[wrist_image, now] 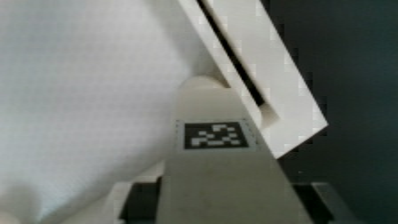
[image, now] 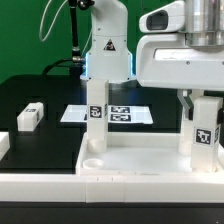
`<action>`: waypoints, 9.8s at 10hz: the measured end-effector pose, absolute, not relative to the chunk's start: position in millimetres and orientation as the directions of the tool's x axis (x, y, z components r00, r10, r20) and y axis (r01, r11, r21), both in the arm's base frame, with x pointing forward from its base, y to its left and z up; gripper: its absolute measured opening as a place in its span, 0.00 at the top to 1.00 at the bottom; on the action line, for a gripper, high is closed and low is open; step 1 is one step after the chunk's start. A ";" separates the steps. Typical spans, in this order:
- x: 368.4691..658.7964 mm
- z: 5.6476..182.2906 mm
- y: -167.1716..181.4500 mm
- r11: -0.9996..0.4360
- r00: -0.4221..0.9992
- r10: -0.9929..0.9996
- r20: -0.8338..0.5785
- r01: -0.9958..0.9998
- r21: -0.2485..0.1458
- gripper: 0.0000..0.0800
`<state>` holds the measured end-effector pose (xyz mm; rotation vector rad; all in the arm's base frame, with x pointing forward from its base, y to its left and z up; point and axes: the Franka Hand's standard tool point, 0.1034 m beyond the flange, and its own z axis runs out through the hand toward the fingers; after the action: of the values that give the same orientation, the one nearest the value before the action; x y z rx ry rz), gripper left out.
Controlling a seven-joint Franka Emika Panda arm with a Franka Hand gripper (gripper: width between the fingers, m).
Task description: Assemble desk
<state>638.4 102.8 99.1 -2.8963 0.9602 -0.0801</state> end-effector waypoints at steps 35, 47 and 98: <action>559.2 179.0 -42.8 -0.534 0.549 -0.836 -0.012 -0.818 -0.215 0.19; 483.3 94.4 -156.8 -0.962 0.970 -0.238 -0.041 -0.242 -0.130 0.19; 566.9 211.3 -127.4 -0.947 0.923 -0.318 0.215 -0.297 -0.125 0.64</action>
Offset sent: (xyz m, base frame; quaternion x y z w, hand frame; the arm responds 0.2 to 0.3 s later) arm 0.0289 0.0058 0.0062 -0.0164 -0.0058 0.3508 0.9363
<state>566.9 -127.4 211.3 -2.9924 0.4794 -0.3576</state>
